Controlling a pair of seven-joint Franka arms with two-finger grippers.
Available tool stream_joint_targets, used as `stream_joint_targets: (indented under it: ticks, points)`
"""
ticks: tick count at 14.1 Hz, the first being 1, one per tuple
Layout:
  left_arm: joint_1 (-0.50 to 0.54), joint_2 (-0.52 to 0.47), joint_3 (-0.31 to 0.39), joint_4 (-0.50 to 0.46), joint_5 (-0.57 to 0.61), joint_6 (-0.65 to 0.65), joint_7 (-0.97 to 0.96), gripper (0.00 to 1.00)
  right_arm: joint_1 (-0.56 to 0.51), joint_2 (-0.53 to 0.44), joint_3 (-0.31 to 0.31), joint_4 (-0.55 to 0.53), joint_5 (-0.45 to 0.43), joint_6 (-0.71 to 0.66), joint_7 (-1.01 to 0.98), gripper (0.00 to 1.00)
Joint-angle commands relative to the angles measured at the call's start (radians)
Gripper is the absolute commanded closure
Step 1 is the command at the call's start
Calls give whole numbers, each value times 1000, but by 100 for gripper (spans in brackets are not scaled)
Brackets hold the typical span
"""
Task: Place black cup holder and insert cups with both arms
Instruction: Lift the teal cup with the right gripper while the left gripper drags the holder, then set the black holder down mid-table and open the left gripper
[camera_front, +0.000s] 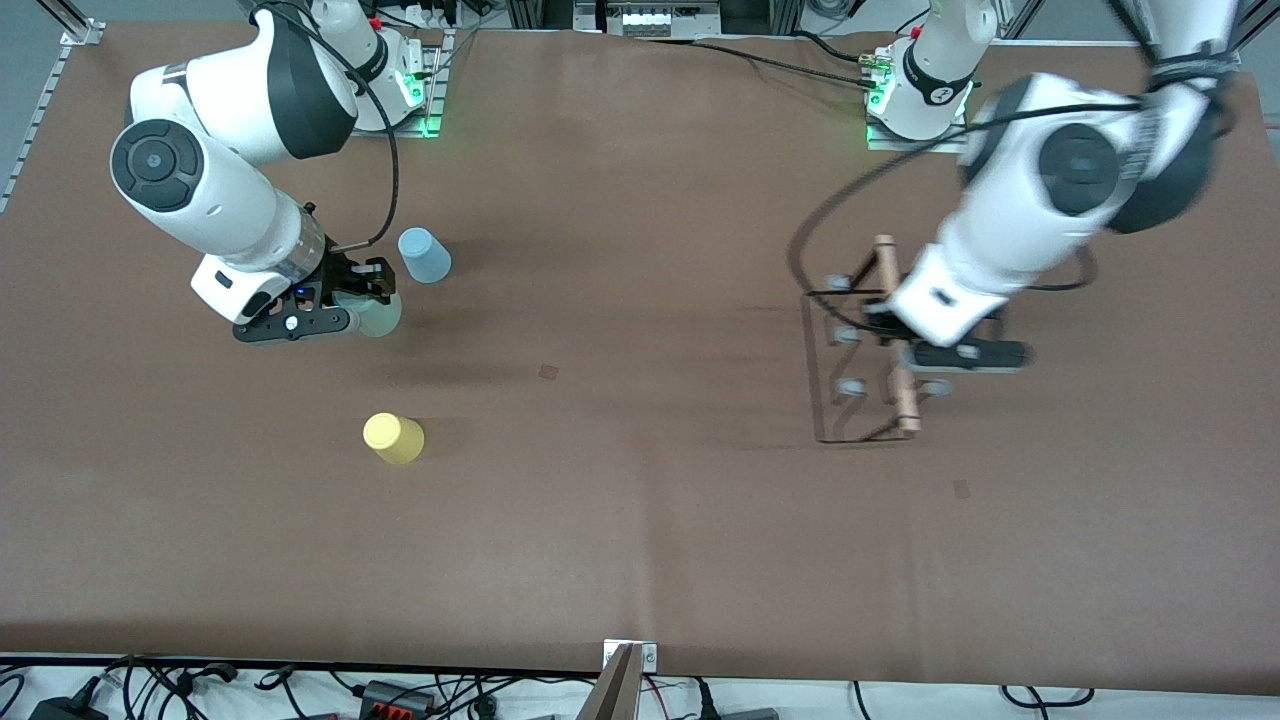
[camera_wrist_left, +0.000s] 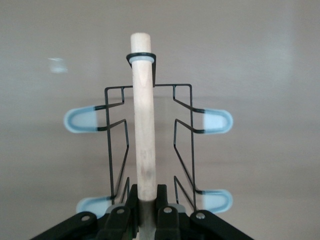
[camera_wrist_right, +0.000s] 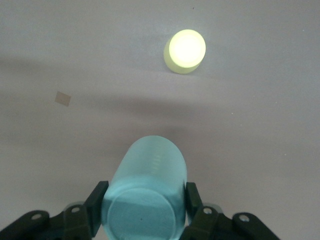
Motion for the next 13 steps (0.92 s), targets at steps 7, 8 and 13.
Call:
stream_joint_targets:
  ticks: [7, 8, 13]
  points:
    - [-306, 249, -6, 162, 299, 96, -482, 99, 18, 12, -1, 11, -7, -6, -7, 96]
    - [-326, 279, -3, 187, 322, 96, -513, 99, 18, 12, 0, 11, -7, -6, -7, 95]
    - [-381, 343, -2, 227, 386, 98, -565, 99, 17, 12, -1, 11, -7, -8, -7, 93]
